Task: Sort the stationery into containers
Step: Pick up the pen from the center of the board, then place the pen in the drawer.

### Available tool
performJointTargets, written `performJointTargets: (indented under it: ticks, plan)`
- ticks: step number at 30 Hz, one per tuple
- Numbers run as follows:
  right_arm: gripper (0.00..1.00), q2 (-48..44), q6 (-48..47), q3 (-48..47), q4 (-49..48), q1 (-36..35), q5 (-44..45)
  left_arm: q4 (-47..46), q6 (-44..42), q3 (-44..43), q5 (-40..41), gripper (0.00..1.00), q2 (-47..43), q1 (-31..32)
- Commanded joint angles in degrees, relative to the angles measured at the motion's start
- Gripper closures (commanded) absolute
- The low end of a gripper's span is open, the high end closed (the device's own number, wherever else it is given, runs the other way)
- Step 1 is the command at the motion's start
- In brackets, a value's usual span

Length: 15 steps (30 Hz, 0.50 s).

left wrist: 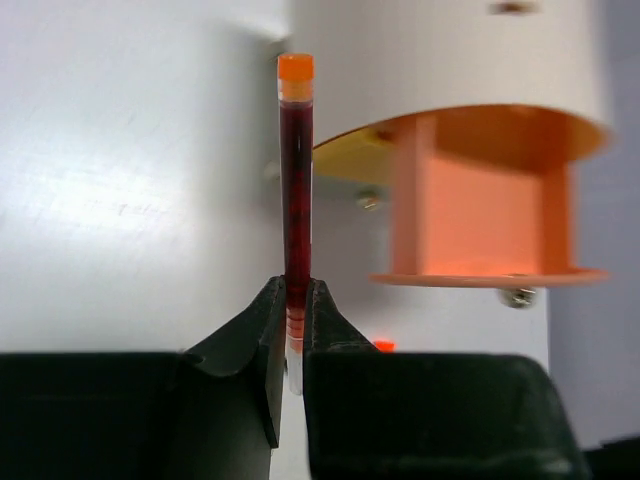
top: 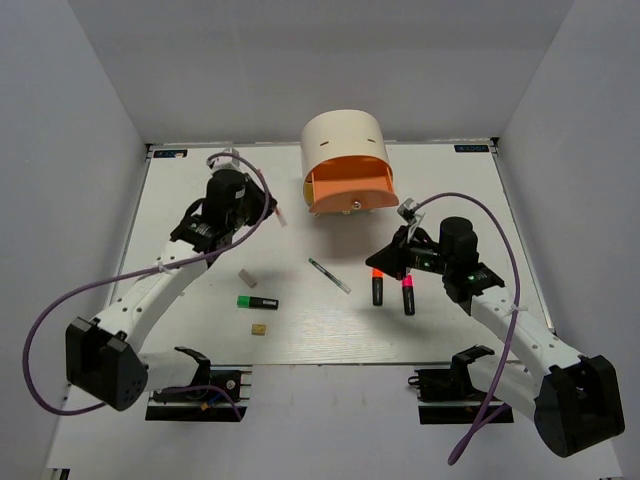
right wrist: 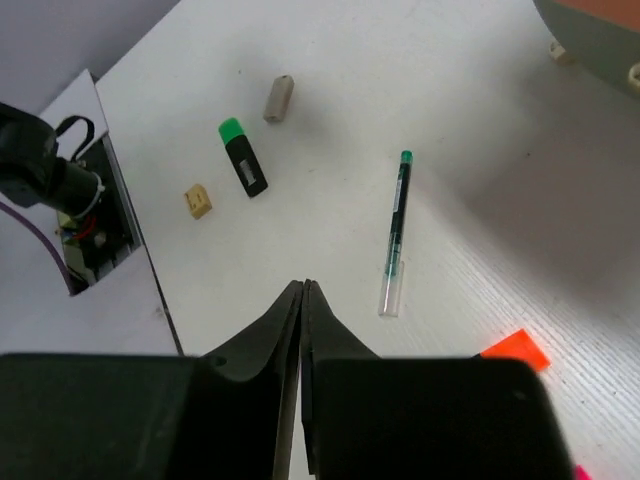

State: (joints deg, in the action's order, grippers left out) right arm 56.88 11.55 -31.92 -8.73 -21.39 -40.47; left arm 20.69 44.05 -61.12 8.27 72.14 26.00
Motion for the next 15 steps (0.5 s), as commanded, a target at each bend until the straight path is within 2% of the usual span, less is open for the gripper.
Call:
performJointTargets:
  ticks: [1,5,8,15]
  plan:
    - [0.95,-0.1,-7.6,0.2,-0.9,-0.1,-4.8,-14.3,-13.6,-0.3,-8.1,1.00,-1.8,0.1]
    - [0.93,0.9,-11.3,-0.1,0.4,-0.1,-6.1,-18.7,-22.0,-6.0,-18.0,1.00,1.9,0.1]
    - [0.90,1.2,-14.4,0.1,1.6,-0.1,-6.6,-22.0,-27.3,-9.9,-22.6,1.00,5.2,0.6]
    - [0.84,0.1,-15.9,1.3,1.7,-0.1,-6.6,-24.0,-36.6,-19.2,-27.8,0.96,14.0,1.8]
